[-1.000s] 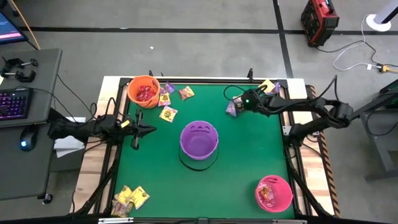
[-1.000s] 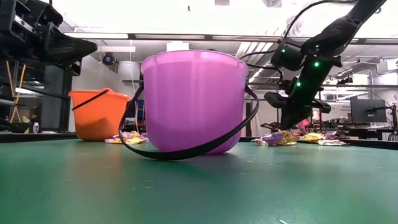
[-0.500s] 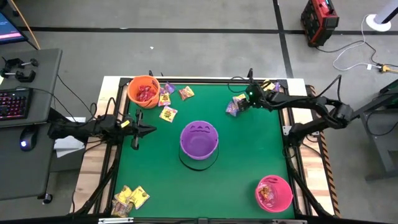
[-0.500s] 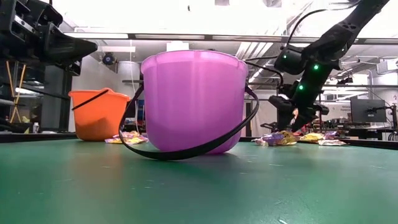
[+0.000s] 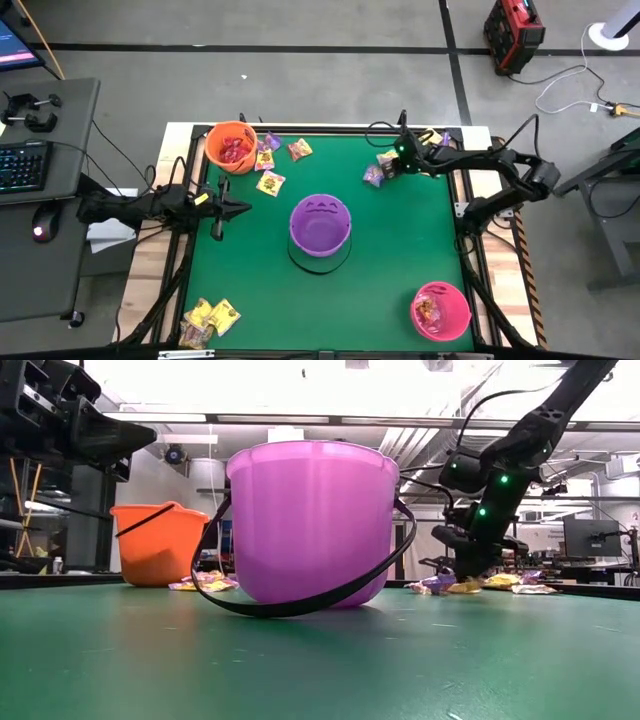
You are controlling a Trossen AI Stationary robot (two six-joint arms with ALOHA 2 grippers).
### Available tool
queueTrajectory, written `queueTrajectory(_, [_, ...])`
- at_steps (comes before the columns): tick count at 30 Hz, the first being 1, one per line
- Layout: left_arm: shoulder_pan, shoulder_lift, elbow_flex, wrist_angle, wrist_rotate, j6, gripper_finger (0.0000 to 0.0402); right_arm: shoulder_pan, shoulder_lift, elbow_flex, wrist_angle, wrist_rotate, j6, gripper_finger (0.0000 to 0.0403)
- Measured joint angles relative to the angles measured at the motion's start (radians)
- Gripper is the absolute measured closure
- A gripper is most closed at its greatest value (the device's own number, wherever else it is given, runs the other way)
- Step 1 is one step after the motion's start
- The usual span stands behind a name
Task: Sort candy by brand, put in halloween buckets
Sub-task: Put the yellow candy into the pink bucket
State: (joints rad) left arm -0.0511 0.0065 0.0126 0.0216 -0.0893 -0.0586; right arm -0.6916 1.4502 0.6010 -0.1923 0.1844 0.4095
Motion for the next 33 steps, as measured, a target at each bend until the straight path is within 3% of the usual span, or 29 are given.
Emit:
queueTrajectory(2, [0.000,0.000,0.000,0.000,0.000,0.001,0.0401,0.013,-0.006,0.000,-0.005,0.003,-0.007,0.0384])
queueTrajectory(8, [0.000,0.000,0.000,0.000,0.000,0.000,0.0401,0.073,-0.090,0.000,-0.028,0.008,0.001,0.0398])
queueTrajectory(17, [0.000,0.000,0.000,0.000,0.000,0.000,0.0401,0.173,-0.330,0.038,-0.194,0.042,0.044,0.0401])
queueTrajectory(20, [0.000,0.000,0.000,0.000,0.000,0.001,0.0401,0.231,-0.406,0.040,-0.220,-0.033,0.057,0.0401])
queueTrajectory(26, [0.000,0.000,0.000,0.000,0.000,0.000,0.0401,0.443,-0.521,0.040,-0.229,-0.312,0.129,0.0402])
queueTrajectory(29, [0.000,0.000,0.000,0.000,0.000,0.000,0.0401,0.604,-0.553,0.040,-0.229,-0.390,0.245,0.0402])
queueTrajectory(33, [0.000,0.000,0.000,0.000,0.000,0.000,0.0401,0.831,-0.565,0.040,-0.225,-0.421,0.522,0.0402])
